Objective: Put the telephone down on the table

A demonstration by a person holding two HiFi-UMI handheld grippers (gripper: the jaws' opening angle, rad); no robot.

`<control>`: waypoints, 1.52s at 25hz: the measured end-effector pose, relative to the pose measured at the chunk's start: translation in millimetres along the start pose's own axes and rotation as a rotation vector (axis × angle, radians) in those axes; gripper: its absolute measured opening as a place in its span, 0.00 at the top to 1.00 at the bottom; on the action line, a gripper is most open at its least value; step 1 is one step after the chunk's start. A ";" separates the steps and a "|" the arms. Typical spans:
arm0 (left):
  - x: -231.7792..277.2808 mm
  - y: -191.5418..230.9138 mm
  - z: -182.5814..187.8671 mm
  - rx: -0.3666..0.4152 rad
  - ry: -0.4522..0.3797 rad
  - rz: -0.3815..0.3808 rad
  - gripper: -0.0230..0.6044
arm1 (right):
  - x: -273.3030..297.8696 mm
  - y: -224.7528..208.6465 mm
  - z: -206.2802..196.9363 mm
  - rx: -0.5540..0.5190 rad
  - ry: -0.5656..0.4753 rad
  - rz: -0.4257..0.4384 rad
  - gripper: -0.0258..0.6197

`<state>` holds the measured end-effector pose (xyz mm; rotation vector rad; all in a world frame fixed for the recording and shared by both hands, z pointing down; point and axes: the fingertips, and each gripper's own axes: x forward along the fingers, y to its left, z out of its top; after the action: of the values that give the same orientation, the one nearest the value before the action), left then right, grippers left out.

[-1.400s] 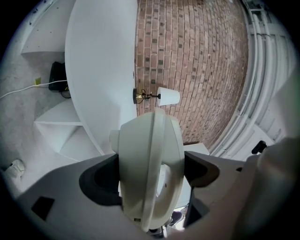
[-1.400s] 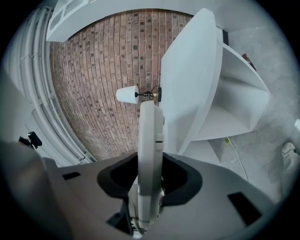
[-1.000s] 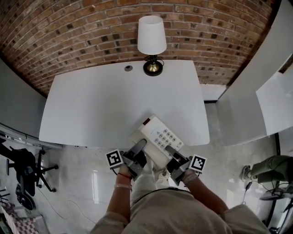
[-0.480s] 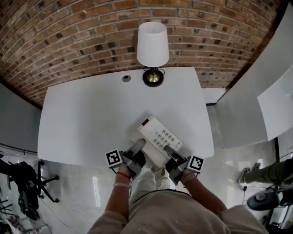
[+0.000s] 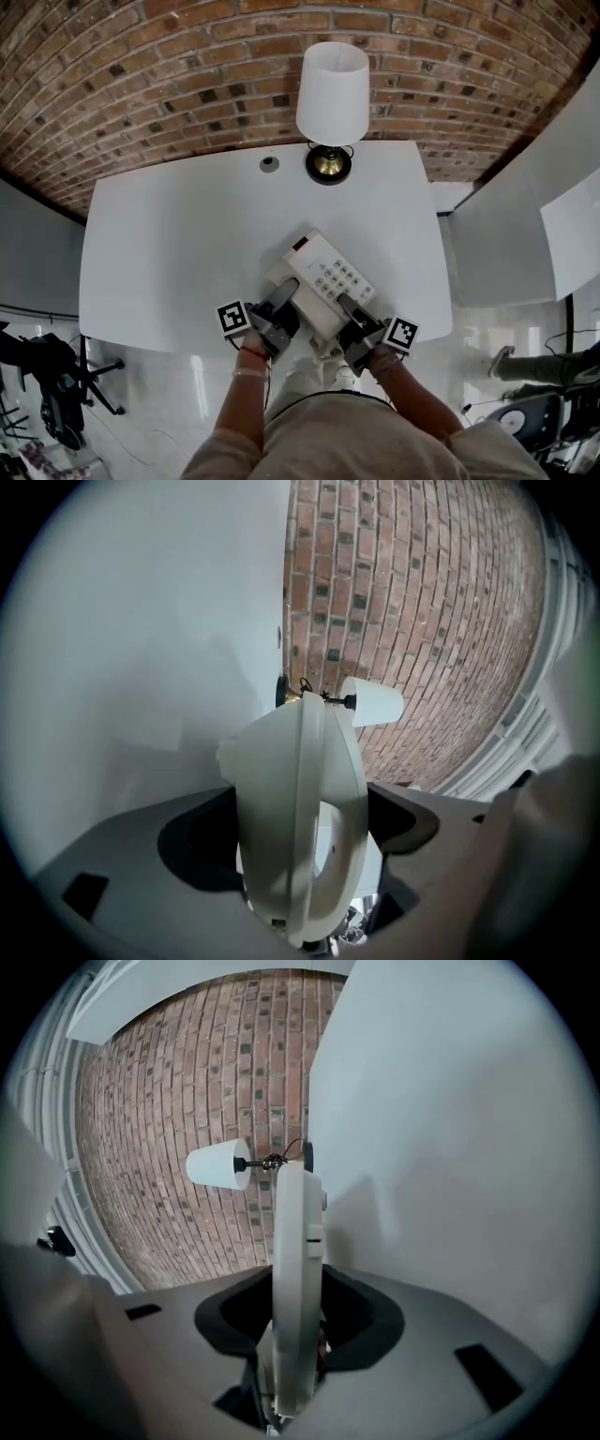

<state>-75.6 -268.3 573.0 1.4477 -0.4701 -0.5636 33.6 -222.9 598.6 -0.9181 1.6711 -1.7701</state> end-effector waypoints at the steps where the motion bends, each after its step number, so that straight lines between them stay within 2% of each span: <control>1: 0.4 0.5 3.4 -0.004 -0.004 -0.002 0.32 | 3.4 0.0 0.6 -0.002 -0.001 0.000 0.74; 14: 12.3 7.2 33.2 -0.064 -0.036 -0.025 0.32 | 30.6 1.0 17.0 0.019 -0.048 -0.019 0.74; 23: 21.2 6.2 43.8 -0.075 -0.066 -0.018 0.32 | 40.9 6.1 26.9 0.028 -0.062 -0.026 0.74; 30: 9.8 7.8 47.7 -0.086 -0.093 0.002 0.32 | 49.0 6.7 31.2 0.027 -0.061 -0.034 0.74; 33: 0.8 7.5 43.8 -0.059 -0.077 0.027 0.32 | 53.2 8.0 31.4 0.022 -0.055 -0.040 0.74; 38: -15.7 4.1 35.3 0.044 -0.037 0.089 0.32 | 64.5 8.6 32.0 0.013 -0.051 -0.061 0.74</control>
<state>-109.3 -286.2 580.2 1.4526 -0.5757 -0.5125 17.4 -293.6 597.6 -1.0102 1.6134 -1.7804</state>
